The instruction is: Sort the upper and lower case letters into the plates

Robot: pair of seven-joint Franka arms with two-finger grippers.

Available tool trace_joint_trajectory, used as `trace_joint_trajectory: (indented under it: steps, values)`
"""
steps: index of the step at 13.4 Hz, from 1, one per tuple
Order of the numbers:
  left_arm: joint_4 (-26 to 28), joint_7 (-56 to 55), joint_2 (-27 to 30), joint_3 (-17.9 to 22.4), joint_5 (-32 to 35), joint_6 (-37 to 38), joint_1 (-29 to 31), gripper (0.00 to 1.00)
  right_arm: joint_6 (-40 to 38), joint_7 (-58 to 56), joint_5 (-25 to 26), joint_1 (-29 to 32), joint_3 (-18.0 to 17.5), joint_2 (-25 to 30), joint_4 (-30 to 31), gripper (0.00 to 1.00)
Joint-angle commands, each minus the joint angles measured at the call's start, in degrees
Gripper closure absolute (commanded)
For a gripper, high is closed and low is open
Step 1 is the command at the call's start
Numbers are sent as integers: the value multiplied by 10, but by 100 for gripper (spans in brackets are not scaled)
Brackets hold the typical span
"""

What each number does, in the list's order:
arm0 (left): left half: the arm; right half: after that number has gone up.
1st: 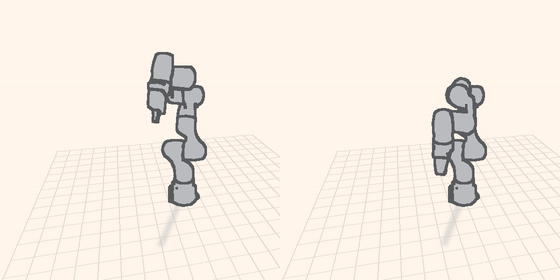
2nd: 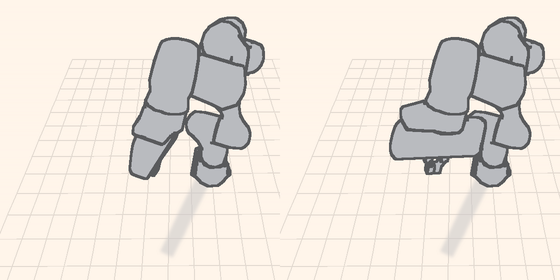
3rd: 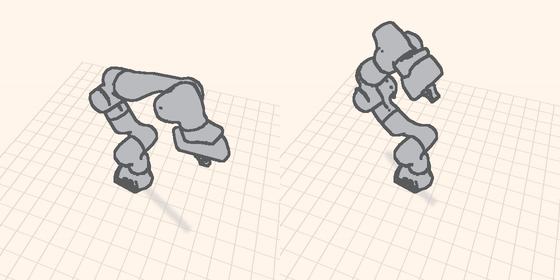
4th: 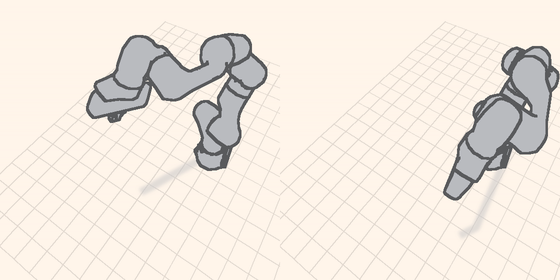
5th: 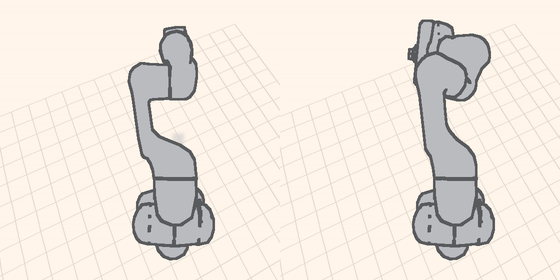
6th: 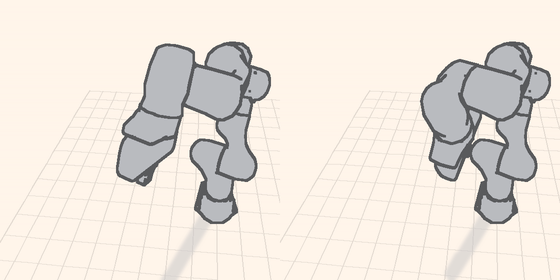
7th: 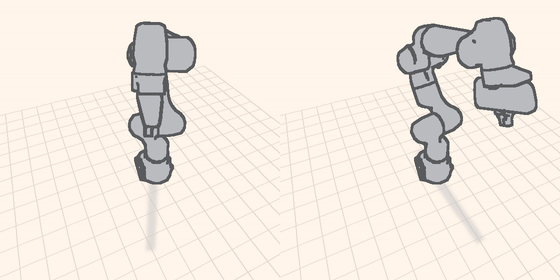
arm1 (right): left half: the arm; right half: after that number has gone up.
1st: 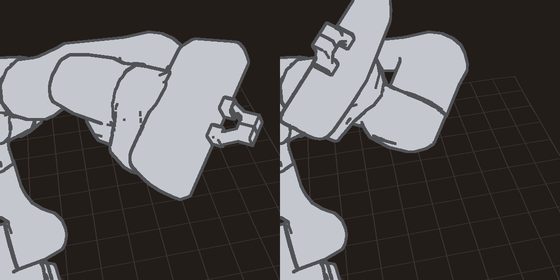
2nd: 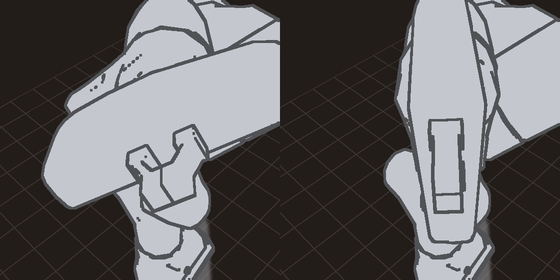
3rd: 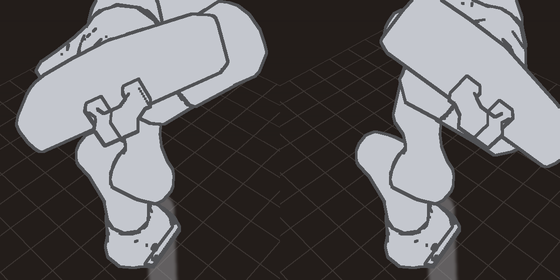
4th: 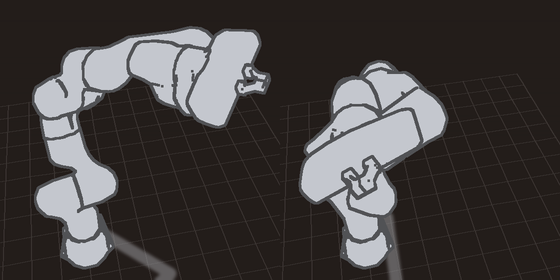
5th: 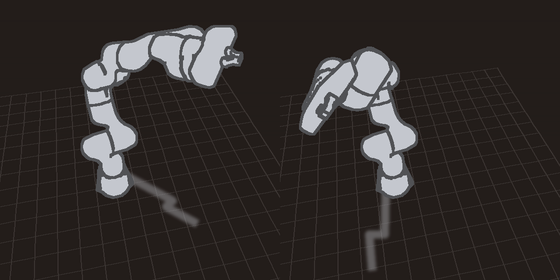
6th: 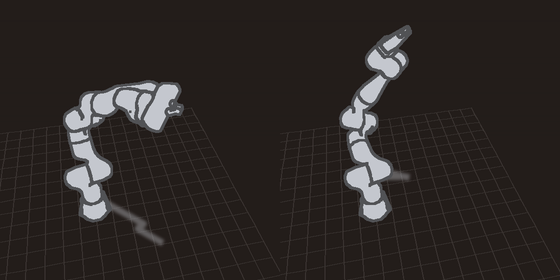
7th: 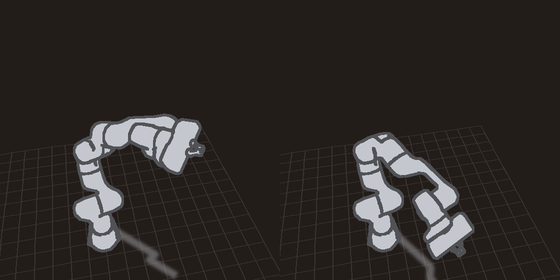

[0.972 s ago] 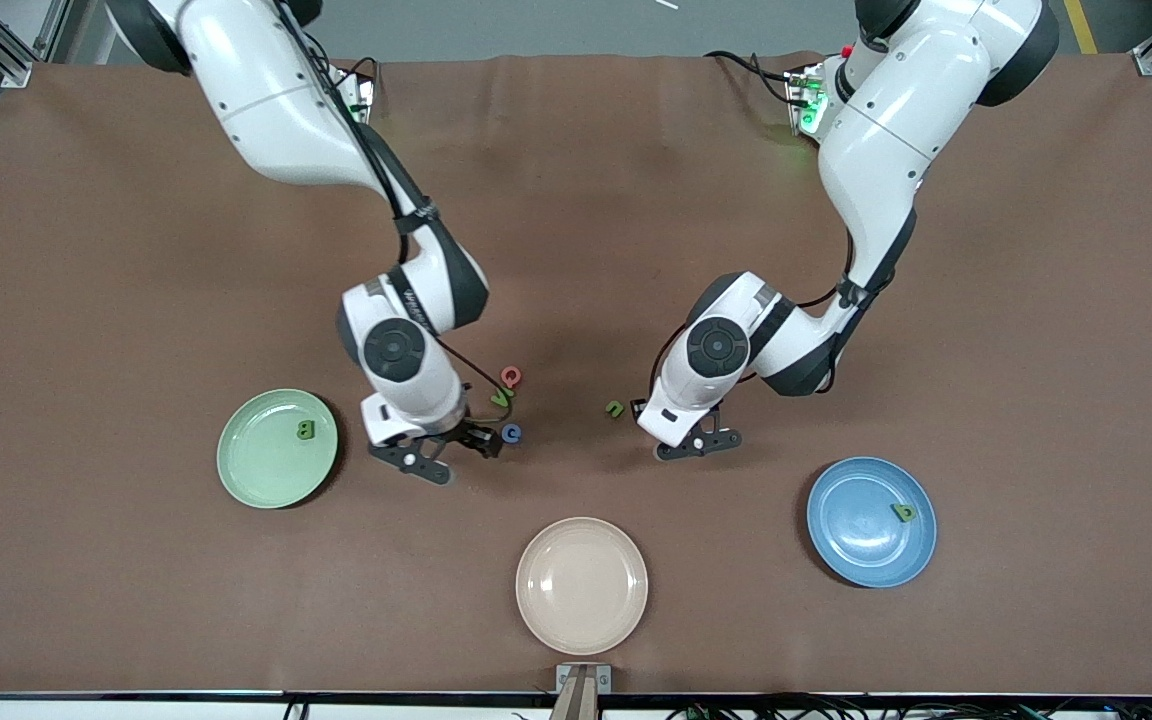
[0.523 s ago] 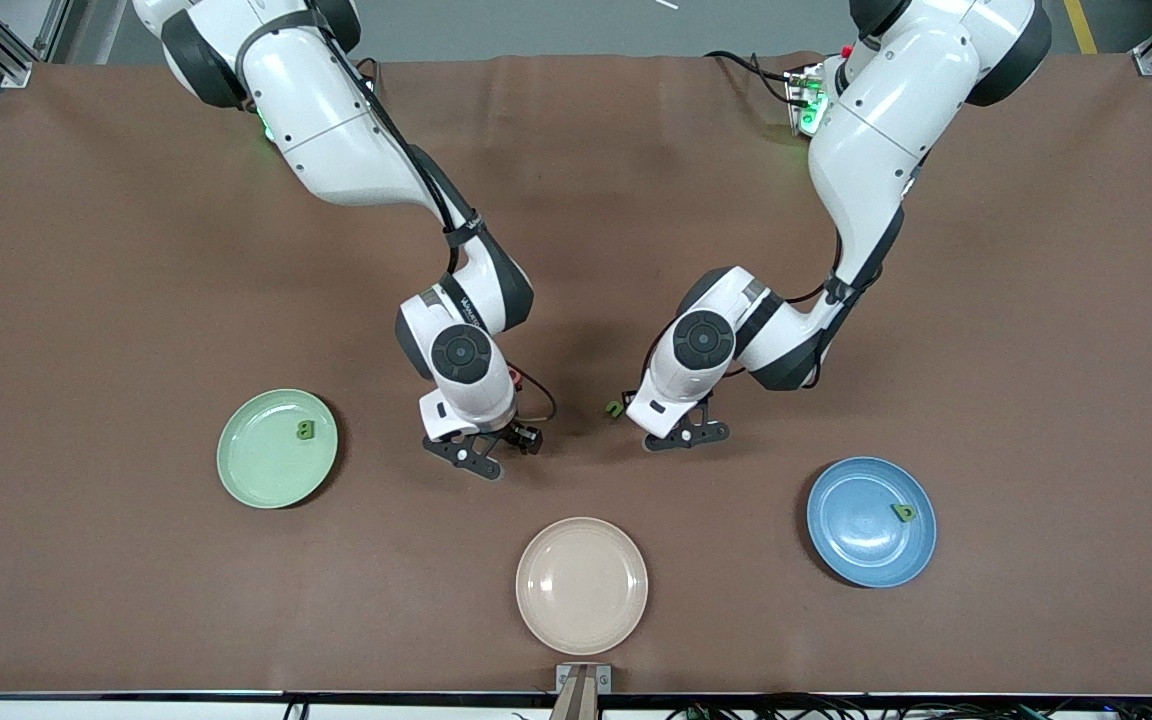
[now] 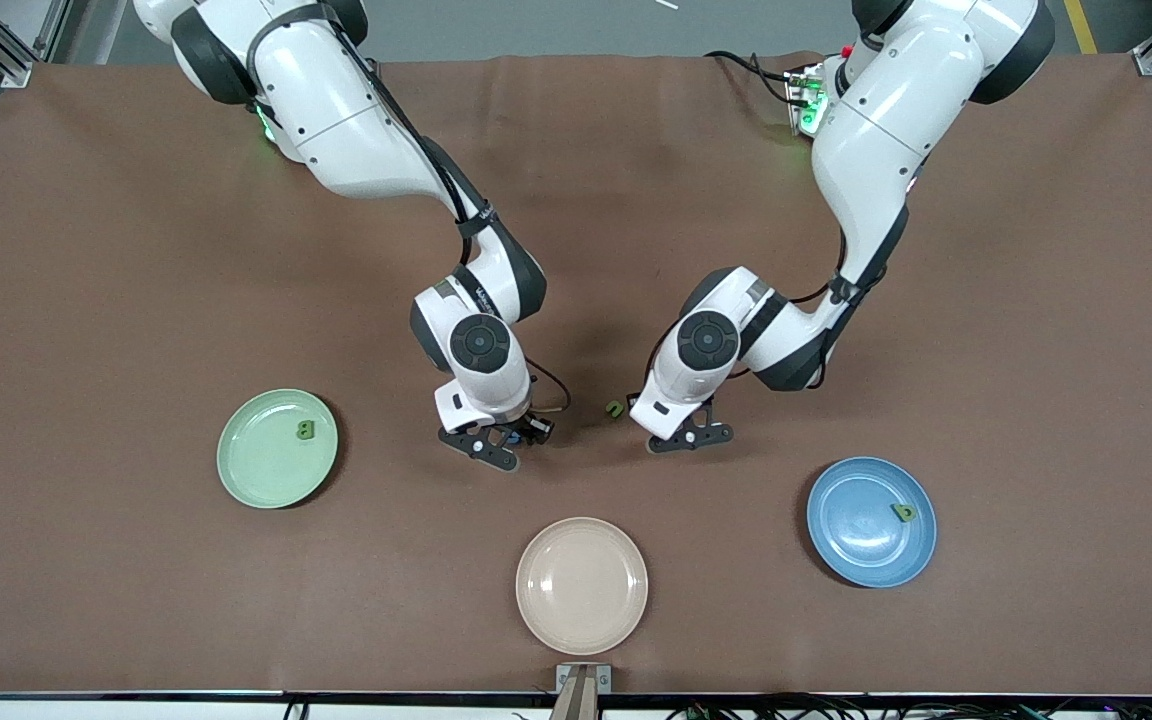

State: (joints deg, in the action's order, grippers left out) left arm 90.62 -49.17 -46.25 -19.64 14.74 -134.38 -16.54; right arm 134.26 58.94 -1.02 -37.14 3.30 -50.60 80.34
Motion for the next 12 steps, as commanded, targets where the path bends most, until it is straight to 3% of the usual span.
trace_joint_trajectory:
  steps: [1,3,5,6,10,12]
  values:
    - [3,49,25,2,29,2,43,97,0,-4,8,5,1,1,3,49]
    - [-4,106,29,2,73,2,76,97,0,-7,8,5,1,1,3,54]
    - [-13,181,30,1,97,2,119,97,-1,-8,8,5,1,1,3,92]
    - [-16,223,30,1,97,2,136,97,-3,-10,8,7,1,4,3,100]
    - [-16,372,33,1,98,-2,207,97,-128,-120,-2,75,0,77,15,100]
    - [-17,405,31,1,97,-4,225,97,-138,-242,-2,135,0,143,81,100]
